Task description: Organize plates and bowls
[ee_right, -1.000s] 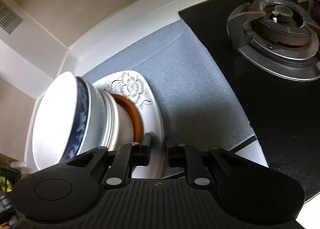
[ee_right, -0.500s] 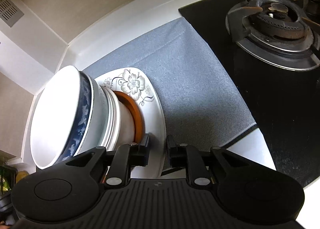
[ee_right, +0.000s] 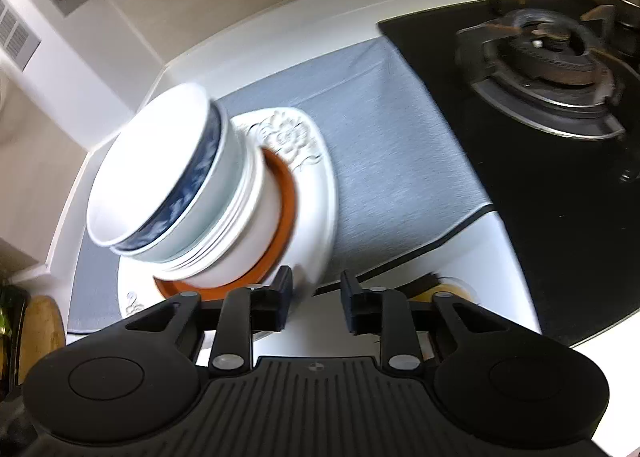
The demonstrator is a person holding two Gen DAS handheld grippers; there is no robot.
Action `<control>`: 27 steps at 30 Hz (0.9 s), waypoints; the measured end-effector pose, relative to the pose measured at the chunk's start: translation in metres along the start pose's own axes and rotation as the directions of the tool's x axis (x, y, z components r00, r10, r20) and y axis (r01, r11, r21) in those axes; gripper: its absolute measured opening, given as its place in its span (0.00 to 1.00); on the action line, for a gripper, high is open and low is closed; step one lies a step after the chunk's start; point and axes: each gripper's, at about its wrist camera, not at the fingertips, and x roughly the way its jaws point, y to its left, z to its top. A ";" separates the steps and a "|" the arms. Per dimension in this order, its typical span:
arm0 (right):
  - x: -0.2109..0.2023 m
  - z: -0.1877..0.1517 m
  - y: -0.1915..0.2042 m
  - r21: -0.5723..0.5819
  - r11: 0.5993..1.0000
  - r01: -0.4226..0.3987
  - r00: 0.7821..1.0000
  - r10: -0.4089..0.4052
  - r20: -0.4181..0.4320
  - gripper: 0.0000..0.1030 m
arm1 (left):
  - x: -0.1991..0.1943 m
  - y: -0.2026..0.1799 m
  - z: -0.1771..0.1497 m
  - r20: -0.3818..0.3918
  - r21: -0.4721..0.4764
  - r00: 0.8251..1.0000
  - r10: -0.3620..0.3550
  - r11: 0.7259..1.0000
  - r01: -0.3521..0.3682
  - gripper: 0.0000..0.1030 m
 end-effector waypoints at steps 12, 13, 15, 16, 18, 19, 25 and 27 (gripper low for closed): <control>-0.004 -0.006 0.007 -0.048 0.999 0.019 1.000 -0.019 0.007 0.23 | -0.009 0.014 -0.005 -0.031 -0.058 0.994 0.109 0.992 -0.111 0.24; -0.003 -0.006 0.006 -0.045 0.999 0.011 1.000 -0.011 -0.003 0.24 | -0.011 0.014 -0.001 -0.035 -0.078 0.993 0.116 0.990 -0.118 0.28; -0.009 -0.006 0.005 -0.044 0.999 0.031 0.999 -0.031 0.011 0.30 | -0.019 0.007 0.008 -0.013 -0.097 0.993 0.119 0.988 -0.120 0.40; -0.014 -0.006 0.006 -0.057 0.998 0.038 0.999 -0.036 0.033 0.30 | -0.024 0.001 0.012 0.005 -0.094 0.992 0.130 0.987 -0.129 0.52; -0.025 -0.006 0.006 -0.089 0.996 0.025 0.998 -0.019 0.063 0.37 | -0.038 -0.016 0.023 0.050 -0.086 0.988 0.146 0.986 -0.142 0.67; -0.031 -0.007 0.006 -0.104 0.994 0.029 0.997 -0.021 0.074 0.45 | -0.045 -0.025 0.030 0.072 -0.085 0.987 0.147 0.986 -0.141 0.74; -0.071 -0.014 0.016 -0.215 0.973 0.085 0.992 -0.062 0.109 0.74 | -0.080 -0.074 0.070 0.176 -0.097 0.976 0.132 0.988 -0.116 0.99; -0.079 -0.015 0.019 -0.248 0.960 0.127 0.989 -0.103 0.107 0.81 | -0.087 -0.086 0.080 0.180 -0.114 0.973 0.145 0.985 -0.126 1.00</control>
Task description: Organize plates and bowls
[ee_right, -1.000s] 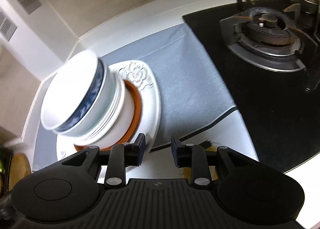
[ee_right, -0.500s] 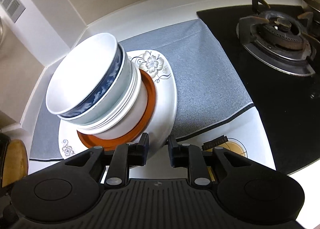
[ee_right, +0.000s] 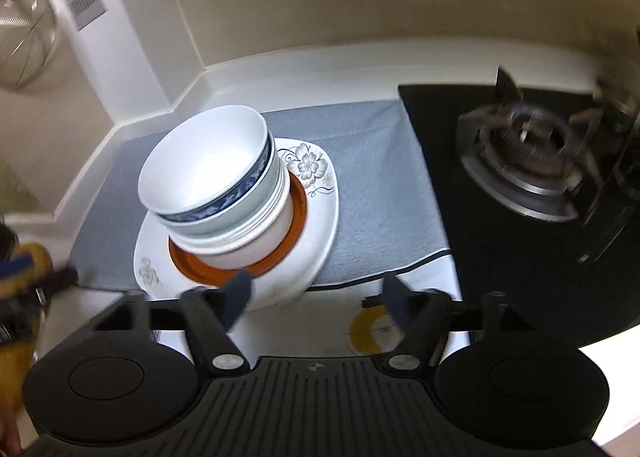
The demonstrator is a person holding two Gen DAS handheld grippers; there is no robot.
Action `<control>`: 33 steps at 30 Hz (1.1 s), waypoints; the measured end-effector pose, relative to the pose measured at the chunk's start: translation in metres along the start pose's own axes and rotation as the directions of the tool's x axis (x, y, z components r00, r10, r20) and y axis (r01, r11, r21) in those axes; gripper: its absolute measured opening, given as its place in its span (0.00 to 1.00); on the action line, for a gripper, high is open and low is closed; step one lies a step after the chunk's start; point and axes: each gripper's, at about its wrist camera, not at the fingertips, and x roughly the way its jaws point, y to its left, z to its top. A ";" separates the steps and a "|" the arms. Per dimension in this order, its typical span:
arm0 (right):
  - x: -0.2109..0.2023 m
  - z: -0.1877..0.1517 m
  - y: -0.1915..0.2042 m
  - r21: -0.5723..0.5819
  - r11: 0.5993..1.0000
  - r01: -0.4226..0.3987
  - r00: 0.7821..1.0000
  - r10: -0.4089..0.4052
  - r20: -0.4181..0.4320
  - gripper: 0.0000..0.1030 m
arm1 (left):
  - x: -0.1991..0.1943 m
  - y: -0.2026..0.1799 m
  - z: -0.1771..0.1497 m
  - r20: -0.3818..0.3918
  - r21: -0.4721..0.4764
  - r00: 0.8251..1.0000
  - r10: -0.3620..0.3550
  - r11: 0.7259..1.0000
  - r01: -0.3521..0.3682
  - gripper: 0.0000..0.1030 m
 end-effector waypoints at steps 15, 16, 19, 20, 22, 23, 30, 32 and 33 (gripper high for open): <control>-0.025 -0.013 -0.003 0.019 1.000 -0.016 0.996 0.017 -0.093 0.82 | -0.034 -0.038 -0.008 -0.116 -0.015 0.990 0.079 0.997 -0.081 1.00; -0.026 -0.013 -0.002 0.017 1.000 -0.017 0.995 0.018 -0.097 0.82 | -0.036 -0.039 -0.009 -0.118 -0.016 0.990 0.083 0.996 -0.085 1.00; -0.032 -0.015 0.000 0.006 1.000 -0.023 0.995 0.023 -0.100 0.82 | -0.039 -0.042 -0.010 -0.117 -0.026 0.989 0.088 0.995 -0.092 1.00; -0.033 -0.014 0.001 0.002 1.000 -0.024 0.995 0.024 -0.099 0.82 | -0.040 -0.044 -0.011 -0.114 -0.028 0.990 0.089 0.995 -0.093 1.00; -0.037 -0.014 0.000 -0.006 1.000 -0.023 0.995 0.023 -0.093 0.82 | -0.042 -0.047 -0.010 -0.106 -0.027 0.990 0.092 0.995 -0.095 1.00; -0.039 -0.013 0.000 -0.009 1.000 -0.023 0.996 0.022 -0.088 0.82 | -0.043 -0.049 -0.011 -0.104 -0.027 0.990 0.092 0.995 -0.095 1.00; -0.049 -0.015 -0.003 -0.030 0.999 -0.029 0.997 0.027 -0.077 0.82 | -0.045 -0.060 -0.015 -0.113 -0.030 0.989 0.093 0.995 -0.097 1.00; -0.052 -0.015 -0.003 -0.034 0.999 -0.030 0.997 0.028 -0.075 0.82 | -0.046 -0.061 -0.014 -0.119 -0.035 0.988 0.094 0.994 -0.099 1.00; -0.053 -0.015 -0.003 -0.036 0.999 -0.034 0.997 0.031 -0.073 0.82 | -0.046 -0.062 -0.014 -0.121 -0.036 0.988 0.097 0.994 -0.102 1.00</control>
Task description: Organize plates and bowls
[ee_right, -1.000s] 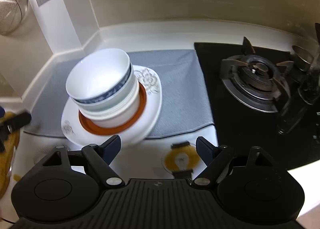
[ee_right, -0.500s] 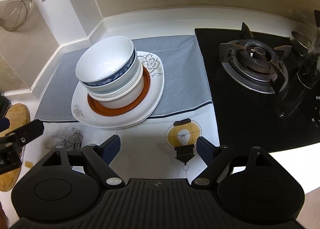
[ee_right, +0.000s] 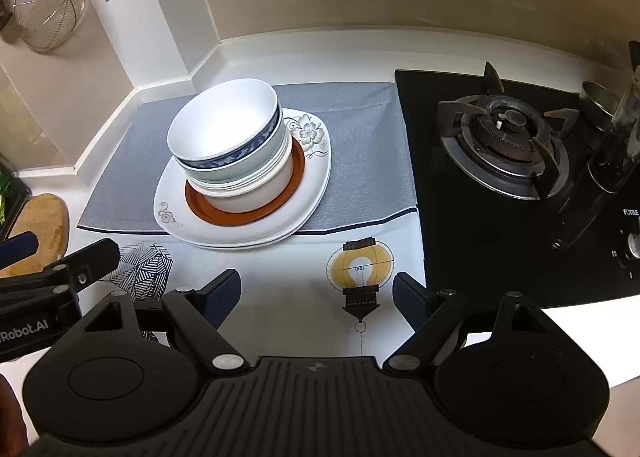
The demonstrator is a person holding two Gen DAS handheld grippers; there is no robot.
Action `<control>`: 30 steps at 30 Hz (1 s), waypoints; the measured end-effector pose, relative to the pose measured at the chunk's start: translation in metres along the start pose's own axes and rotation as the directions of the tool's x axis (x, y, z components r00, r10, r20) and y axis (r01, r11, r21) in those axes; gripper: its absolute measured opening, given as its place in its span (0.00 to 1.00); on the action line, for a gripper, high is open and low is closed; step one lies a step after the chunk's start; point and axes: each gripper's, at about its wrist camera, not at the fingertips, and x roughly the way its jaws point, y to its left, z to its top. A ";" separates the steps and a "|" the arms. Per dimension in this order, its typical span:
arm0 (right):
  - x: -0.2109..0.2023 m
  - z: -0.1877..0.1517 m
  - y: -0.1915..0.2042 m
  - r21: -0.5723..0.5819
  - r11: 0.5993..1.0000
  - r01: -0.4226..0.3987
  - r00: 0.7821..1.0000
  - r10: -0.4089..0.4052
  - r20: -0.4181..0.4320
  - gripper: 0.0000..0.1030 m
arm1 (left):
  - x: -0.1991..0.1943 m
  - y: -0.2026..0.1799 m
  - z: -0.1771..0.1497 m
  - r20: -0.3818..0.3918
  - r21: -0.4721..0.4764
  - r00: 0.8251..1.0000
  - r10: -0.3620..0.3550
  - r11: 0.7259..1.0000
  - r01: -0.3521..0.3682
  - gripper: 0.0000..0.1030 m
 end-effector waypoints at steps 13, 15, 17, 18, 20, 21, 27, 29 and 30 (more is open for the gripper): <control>-0.004 -0.004 0.000 -0.015 1.000 -0.023 1.000 0.023 -0.006 0.82 | -0.004 -0.008 -0.001 -0.012 0.013 1.000 0.017 1.000 -0.017 1.00; -0.003 -0.004 0.000 -0.015 1.000 -0.026 1.000 0.026 -0.009 0.82 | -0.004 -0.008 0.000 -0.010 0.016 1.000 0.018 1.000 -0.018 1.00; -0.003 -0.003 0.000 -0.015 1.000 -0.026 1.000 0.026 -0.008 0.82 | -0.004 -0.009 0.001 -0.010 0.020 1.000 0.019 1.000 -0.019 1.00; -0.003 -0.003 -0.001 -0.014 1.000 -0.028 1.000 0.028 -0.008 0.82 | -0.004 -0.010 0.002 -0.010 0.023 1.000 0.022 0.999 -0.022 1.00; -0.002 -0.001 -0.002 -0.009 0.999 -0.032 0.999 0.032 -0.009 0.82 | -0.004 -0.010 0.002 -0.007 0.026 1.000 0.026 0.999 -0.025 1.00; -0.002 -0.001 -0.002 -0.008 0.999 -0.033 0.999 0.033 -0.009 0.82 | -0.004 -0.010 0.002 -0.005 0.028 1.000 0.026 0.999 -0.026 1.00; -0.001 -0.001 -0.003 -0.009 0.999 -0.037 0.999 0.037 -0.013 0.82 | -0.001 -0.008 0.003 -0.010 0.026 1.000 0.027 0.999 -0.027 1.00; 0.001 0.000 -0.003 -0.013 0.999 -0.036 0.999 0.036 -0.014 0.82 | 0.000 -0.008 0.004 -0.010 0.022 1.000 0.025 0.999 -0.025 1.00; 0.001 0.001 -0.002 -0.014 0.999 -0.034 0.999 0.034 -0.013 0.82 | 0.001 -0.008 0.004 -0.010 0.020 1.000 0.024 1.000 -0.023 1.00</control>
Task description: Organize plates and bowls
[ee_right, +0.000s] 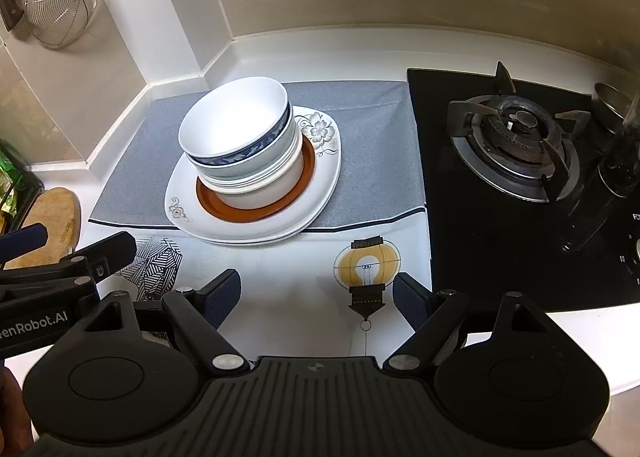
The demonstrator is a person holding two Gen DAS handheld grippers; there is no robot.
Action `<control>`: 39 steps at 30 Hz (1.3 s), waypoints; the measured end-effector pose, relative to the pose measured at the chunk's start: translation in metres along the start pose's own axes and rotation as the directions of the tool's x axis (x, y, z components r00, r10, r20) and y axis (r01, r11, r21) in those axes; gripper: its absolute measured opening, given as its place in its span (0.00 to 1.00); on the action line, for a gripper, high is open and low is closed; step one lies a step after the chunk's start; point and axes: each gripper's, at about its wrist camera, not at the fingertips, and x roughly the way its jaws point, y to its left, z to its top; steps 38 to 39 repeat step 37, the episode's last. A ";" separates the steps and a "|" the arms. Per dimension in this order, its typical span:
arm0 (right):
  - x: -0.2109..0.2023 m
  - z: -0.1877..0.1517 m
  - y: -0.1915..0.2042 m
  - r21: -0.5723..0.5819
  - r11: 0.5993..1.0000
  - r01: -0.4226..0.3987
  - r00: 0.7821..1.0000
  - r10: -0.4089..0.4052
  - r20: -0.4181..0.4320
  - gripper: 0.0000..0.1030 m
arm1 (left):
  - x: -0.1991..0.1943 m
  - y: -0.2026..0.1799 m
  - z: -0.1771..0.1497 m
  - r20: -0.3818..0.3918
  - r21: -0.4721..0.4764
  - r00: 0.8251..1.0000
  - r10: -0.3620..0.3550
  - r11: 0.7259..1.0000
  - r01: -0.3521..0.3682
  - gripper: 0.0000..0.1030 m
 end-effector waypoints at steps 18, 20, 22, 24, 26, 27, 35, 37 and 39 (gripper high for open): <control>0.014 0.011 0.009 -0.019 0.999 0.049 0.998 -0.049 -0.031 0.82 | 0.015 0.005 0.008 0.003 -0.028 1.000 -0.024 0.999 0.024 1.00; 0.014 0.010 0.009 -0.014 0.999 0.050 0.998 -0.051 -0.026 0.82 | 0.015 0.005 0.008 0.009 -0.025 1.000 -0.025 0.999 0.025 1.00; 0.015 0.008 0.010 -0.024 0.998 0.056 0.998 -0.057 -0.034 0.82 | 0.017 0.005 0.006 0.003 -0.029 0.999 -0.033 0.999 0.033 1.00; 0.016 0.007 0.009 -0.024 0.998 0.058 0.997 -0.059 -0.043 0.82 | 0.020 0.003 0.005 -0.002 -0.026 0.999 -0.044 0.999 0.044 1.00; 0.018 0.006 0.007 -0.017 0.998 0.064 0.997 -0.065 -0.053 0.82 | 0.023 0.002 0.006 -0.005 -0.021 0.999 -0.054 0.998 0.053 1.00; 0.018 0.007 0.006 -0.013 0.998 0.066 0.996 -0.067 -0.054 0.82 | 0.024 0.002 0.008 -0.002 -0.018 0.998 -0.059 0.998 0.059 1.00; 0.022 0.014 0.011 0.000 0.996 0.092 0.994 -0.092 -0.058 0.82 | 0.035 0.013 0.013 0.007 -0.013 0.995 -0.100 0.995 0.100 1.00; 0.025 0.016 0.015 -0.005 0.995 0.096 0.993 -0.096 -0.064 0.82 | 0.040 0.020 0.014 -0.002 -0.022 0.994 -0.113 0.993 0.113 1.00; 0.025 0.016 0.015 -0.005 0.995 0.096 0.993 -0.096 -0.064 0.82 | 0.040 0.020 0.014 -0.002 -0.022 0.994 -0.113 0.993 0.113 1.00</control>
